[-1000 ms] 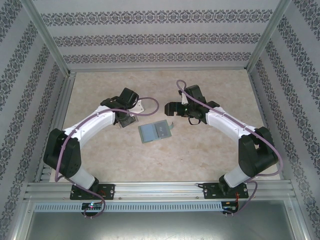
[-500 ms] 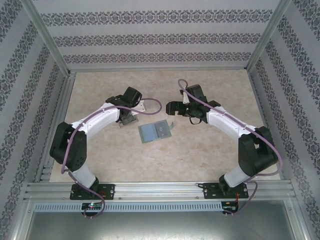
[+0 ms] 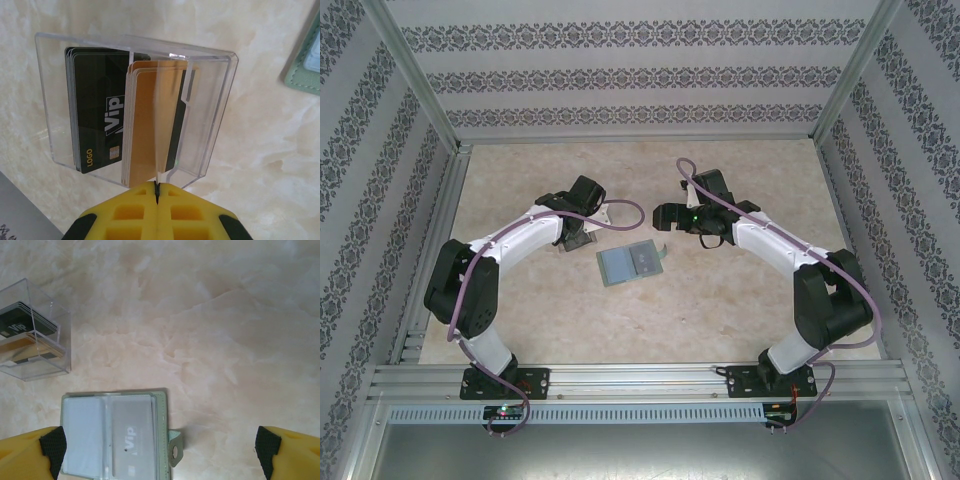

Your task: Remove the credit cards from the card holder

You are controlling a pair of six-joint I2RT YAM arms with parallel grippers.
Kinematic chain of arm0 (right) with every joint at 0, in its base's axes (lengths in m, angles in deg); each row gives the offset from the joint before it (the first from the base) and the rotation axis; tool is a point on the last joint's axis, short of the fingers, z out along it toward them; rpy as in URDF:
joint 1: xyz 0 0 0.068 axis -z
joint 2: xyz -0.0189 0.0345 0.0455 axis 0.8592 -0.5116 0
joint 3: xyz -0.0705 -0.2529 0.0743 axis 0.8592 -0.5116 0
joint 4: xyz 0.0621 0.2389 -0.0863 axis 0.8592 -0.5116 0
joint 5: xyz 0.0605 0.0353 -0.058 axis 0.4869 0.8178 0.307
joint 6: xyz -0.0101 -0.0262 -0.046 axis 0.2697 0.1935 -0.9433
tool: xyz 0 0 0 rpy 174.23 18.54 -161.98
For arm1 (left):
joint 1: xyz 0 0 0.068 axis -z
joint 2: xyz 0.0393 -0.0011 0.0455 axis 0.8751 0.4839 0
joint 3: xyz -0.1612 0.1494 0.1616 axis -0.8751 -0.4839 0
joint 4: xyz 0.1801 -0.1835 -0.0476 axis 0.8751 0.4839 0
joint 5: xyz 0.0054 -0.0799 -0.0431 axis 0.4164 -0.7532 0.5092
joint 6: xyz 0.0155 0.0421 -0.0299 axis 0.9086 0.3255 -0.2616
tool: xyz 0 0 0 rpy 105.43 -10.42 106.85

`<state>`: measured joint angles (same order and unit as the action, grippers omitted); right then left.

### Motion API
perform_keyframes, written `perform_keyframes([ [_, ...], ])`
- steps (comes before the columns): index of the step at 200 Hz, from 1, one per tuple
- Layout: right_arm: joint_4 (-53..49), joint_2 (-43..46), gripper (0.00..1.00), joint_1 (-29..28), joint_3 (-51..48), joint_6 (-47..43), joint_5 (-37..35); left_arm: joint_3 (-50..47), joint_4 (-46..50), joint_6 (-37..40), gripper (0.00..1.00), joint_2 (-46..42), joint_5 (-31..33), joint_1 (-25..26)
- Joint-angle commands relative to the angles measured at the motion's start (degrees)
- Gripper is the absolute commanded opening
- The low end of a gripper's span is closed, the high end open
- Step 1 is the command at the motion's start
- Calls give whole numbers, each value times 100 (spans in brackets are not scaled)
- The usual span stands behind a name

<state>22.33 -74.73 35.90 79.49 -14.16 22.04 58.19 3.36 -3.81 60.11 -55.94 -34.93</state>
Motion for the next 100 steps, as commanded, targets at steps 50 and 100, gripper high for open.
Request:
perform_keyframes([
  [50,76,-199,98,83,88,-77,193,5,115,53,0,-82,140,-69],
  [100,45,-190,98,83,94,-89,198,-35,-47,34,0,175,153,-115],
])
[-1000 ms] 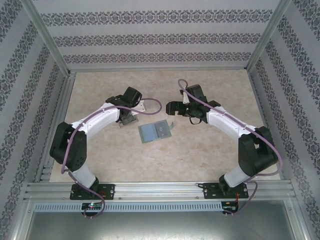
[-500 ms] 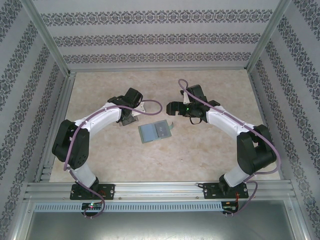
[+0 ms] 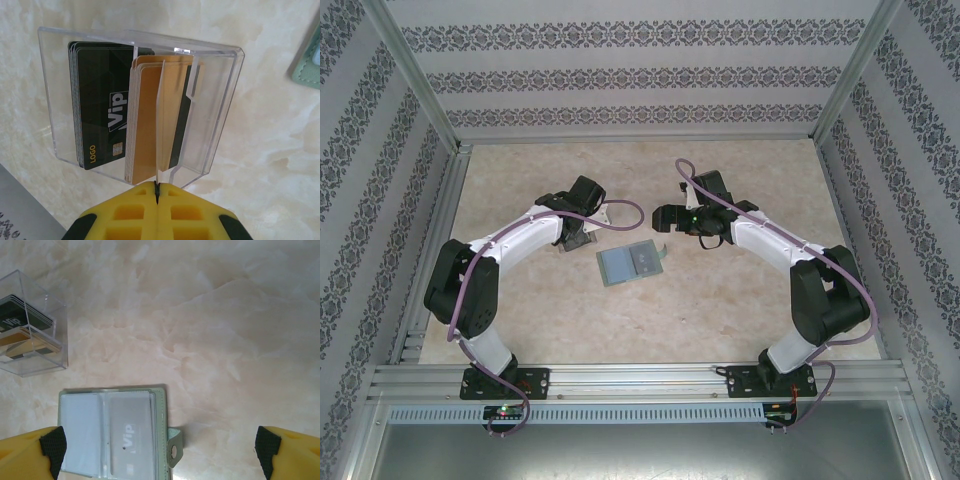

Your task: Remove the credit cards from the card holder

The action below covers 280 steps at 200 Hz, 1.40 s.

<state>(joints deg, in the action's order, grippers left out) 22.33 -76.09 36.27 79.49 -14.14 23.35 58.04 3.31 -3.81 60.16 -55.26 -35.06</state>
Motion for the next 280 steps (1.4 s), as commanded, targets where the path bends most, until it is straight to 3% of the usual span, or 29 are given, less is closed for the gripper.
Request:
perform_keyframes([
  [1,47,-54,98,48,96,-95,70,-20,-44,31,0,174,87,-103],
  [70,19,-70,98,54,94,-105,80,196,-169,-60,0,629,300,-137],
  [125,45,-70,98,77,68,-92,96,362,-110,-196,20,801,368,-156],
  [155,45,-72,98,72,84,-93,114,492,-83,-355,22,802,422,-219],
  [194,56,-63,98,71,80,-71,132,533,-80,-536,30,634,475,-338],
  [267,65,-95,98,55,78,-69,241,389,-15,-1250,34,-77,-5,-439],
  [280,63,-119,98,29,63,-83,281,375,-11,-1550,41,-296,-172,-485],
])
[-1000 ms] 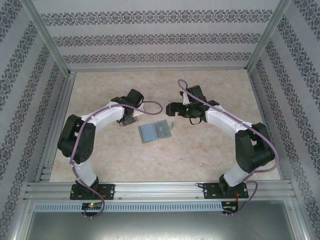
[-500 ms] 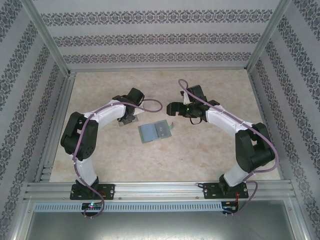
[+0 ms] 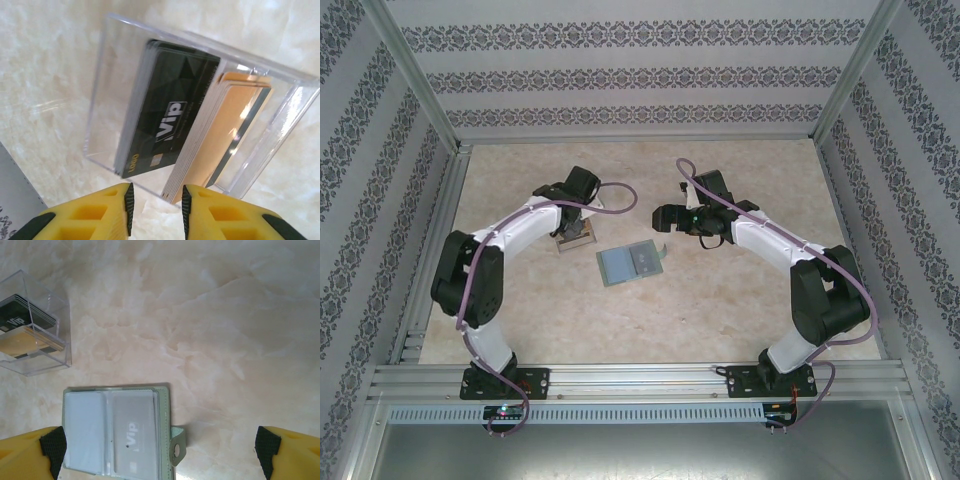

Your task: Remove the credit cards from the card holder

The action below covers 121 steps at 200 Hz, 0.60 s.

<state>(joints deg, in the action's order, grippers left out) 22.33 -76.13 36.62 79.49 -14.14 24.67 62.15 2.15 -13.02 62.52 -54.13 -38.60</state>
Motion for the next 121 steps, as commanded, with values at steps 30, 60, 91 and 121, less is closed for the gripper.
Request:
perform_keyframes([
  [30,47,-161,98,-122,44,-109,193,-116,-122,-1598,77,-1153,-609,-226],
  [60,20,-197,98,-289,28,-128,197,-447,-624,-2898,99,-1918,-1019,-446],
  [91,-3,-273,98,-499,35,-123,203,-886,-861,-4542,99,-2504,-916,-538],
  [121,-31,-404,97,-715,67,-117,221,-1382,-931,-5538,100,-2846,-1901,-547],
])
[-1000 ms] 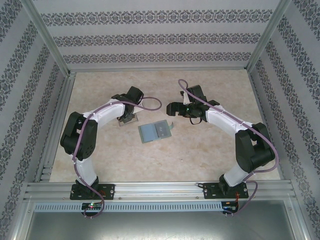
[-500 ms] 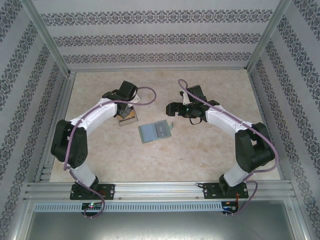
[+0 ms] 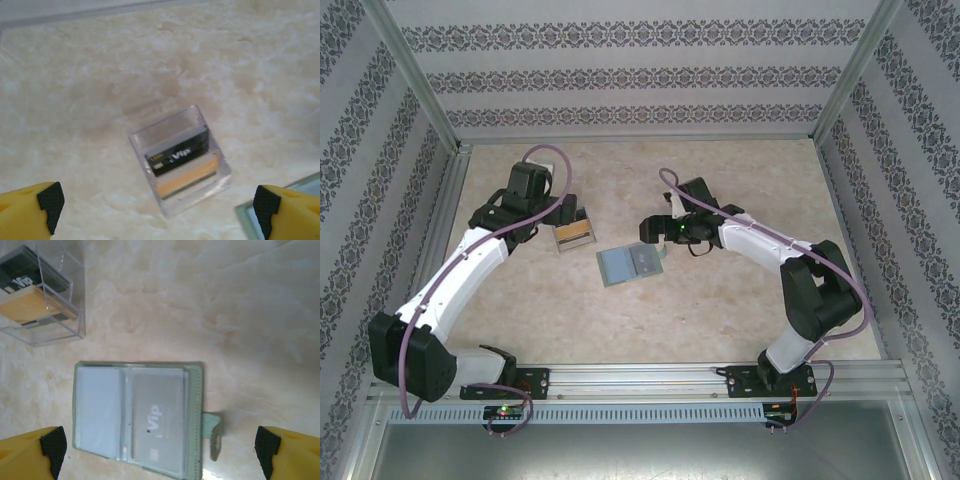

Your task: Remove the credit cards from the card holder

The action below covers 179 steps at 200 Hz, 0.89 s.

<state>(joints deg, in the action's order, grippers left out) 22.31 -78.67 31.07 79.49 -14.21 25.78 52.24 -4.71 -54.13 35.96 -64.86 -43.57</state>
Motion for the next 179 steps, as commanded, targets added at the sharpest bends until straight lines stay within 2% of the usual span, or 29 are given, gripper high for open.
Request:
perform_keyframes([
  [1,-33,-158,97,-166,67,-112,110,-413,-258,-1466,100,-194,-861,-48],
  [14,-21,-232,97,-244,76,-95,117,-775,-440,-1958,92,-297,-1268,-45],
  [34,-15,-368,98,-351,85,-60,135,-1336,-800,-2630,71,-287,-1847,11],
  [41,-20,-418,98,-378,89,-37,136,-1499,-921,-2813,66,-249,-1986,74],
  [79,21,-632,98,-544,120,45,155,-1982,-1510,-3321,26,212,-1965,853],
  [97,32,-735,98,-597,162,96,192,-2101,-1809,-3490,11,575,-1999,1037],
  [122,26,-815,98,-680,205,139,191,-2144,-2163,-3571,9,1051,-2083,1222],
  [179,-23,-1077,98,-712,312,194,170,-2006,-2126,-3529,6,1793,-2034,1353],
])
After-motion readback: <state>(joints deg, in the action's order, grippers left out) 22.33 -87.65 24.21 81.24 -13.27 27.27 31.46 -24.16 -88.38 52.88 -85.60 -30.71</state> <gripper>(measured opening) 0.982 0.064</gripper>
